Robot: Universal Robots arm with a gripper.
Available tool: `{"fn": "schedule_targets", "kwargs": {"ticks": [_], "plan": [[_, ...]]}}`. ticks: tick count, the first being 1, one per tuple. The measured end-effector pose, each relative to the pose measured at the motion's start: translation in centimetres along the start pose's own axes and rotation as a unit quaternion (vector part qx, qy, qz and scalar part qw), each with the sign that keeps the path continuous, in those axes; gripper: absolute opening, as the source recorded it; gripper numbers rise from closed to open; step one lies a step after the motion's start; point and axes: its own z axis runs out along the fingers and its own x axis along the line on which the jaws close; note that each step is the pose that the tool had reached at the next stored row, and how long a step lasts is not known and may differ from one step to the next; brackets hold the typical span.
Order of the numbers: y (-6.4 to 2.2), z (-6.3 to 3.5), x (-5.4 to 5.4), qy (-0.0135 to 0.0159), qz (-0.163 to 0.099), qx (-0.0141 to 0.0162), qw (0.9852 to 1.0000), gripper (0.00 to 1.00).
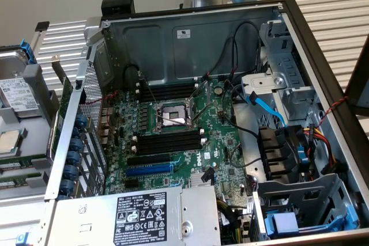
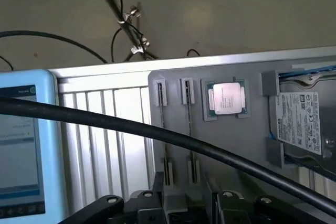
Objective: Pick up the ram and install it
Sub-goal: 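Pick up the ram and move it above insertion slot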
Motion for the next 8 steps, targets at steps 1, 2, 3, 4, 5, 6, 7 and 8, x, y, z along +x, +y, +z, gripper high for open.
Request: {"fn": "schedule_targets", "kwargs": {"ticks": [1, 2, 3, 4, 5, 6, 7, 8], "plan": [[-0.10, 0.19, 0.0, 0.0000, 0.000, 0.0000, 1.0000, 0.42], [-0.18, 0.37, 0.0, 0.0000, 0.000, 0.0000, 1.0000, 0.42], [-0.22, 0.54, 0.1, 0.0000, 0.000, -0.0001, 1.0000, 0.42], [-0.24, 0.73, 0.1, 0.0001, 0.000, -0.0001, 1.0000, 0.42], [-0.25, 0.91, 0.1, 0.0000, 0.000, 0.0000, 1.0000, 0.42], [-0.25, 1.10, 0.2, 0.0000, 0.000, 0.0000, 1.0000, 0.42], [-0.25, 1.27, 0.2, 0.0000, 0.000, 0.0000, 1.0000, 0.42], [-0.26, 1.45, 0.3, 0.0000, 0.000, 0.0000, 1.0000, 0.42]]}}
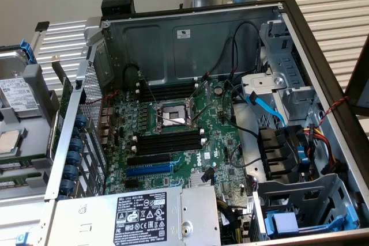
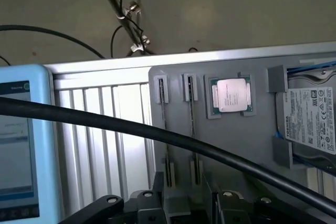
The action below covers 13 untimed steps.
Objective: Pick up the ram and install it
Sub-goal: 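Pick up the ram and move it above insertion slot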
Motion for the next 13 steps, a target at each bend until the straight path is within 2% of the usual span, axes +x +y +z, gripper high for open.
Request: {"fn": "schedule_targets", "kwargs": {"ticks": [5, 13], "plan": [[-0.02, 0.89, 0.3, 0.0000, 0.000, -0.0001, 1.0000, 0.42], [-0.15, 2.33, 1.7, 0.0000, 0.000, 0.0000, 1.0000, 0.42]]}}
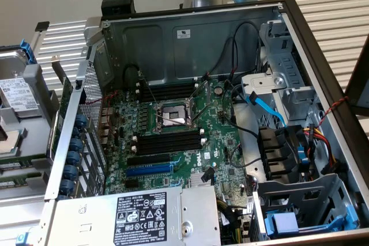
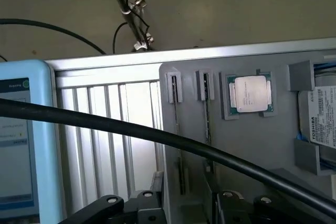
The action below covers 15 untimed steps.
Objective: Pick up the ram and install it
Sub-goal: 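Pick up the ram and move it above insertion slot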
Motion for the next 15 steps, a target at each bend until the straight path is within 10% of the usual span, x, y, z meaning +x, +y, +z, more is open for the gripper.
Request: {"fn": "schedule_targets", "kwargs": {"ticks": [15], "plan": [[-0.87, 2.72, 0.5, -0.0008, 0.001, -0.0001, 1.0000, 0.42]]}}
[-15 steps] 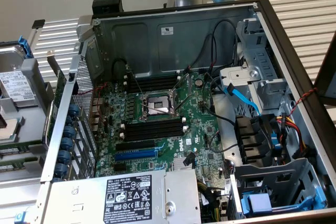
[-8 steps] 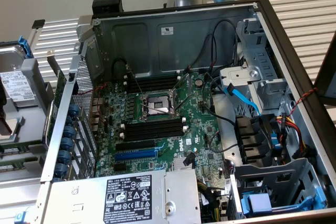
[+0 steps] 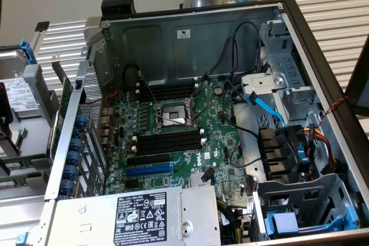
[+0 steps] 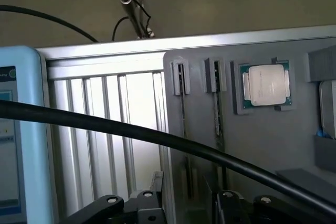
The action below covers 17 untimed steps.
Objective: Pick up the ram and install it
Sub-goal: 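Pick up the ram and move it above insertion slot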
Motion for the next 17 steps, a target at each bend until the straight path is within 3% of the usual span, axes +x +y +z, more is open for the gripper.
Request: {"fn": "schedule_targets", "kwargs": {"ticks": [3, 9, 17], "plan": [[0.00, 0.55, 0.0, -0.0010, 0.000, -0.0001, 1.0000, 0.42], [0.04, 1.12, 0.0, -0.0065, -0.018, -0.0012, 0.9998, 0.42], [0.07, 1.78, 0.0, -0.0066, -0.029, -0.0046, 0.9996, 0.42]]}}
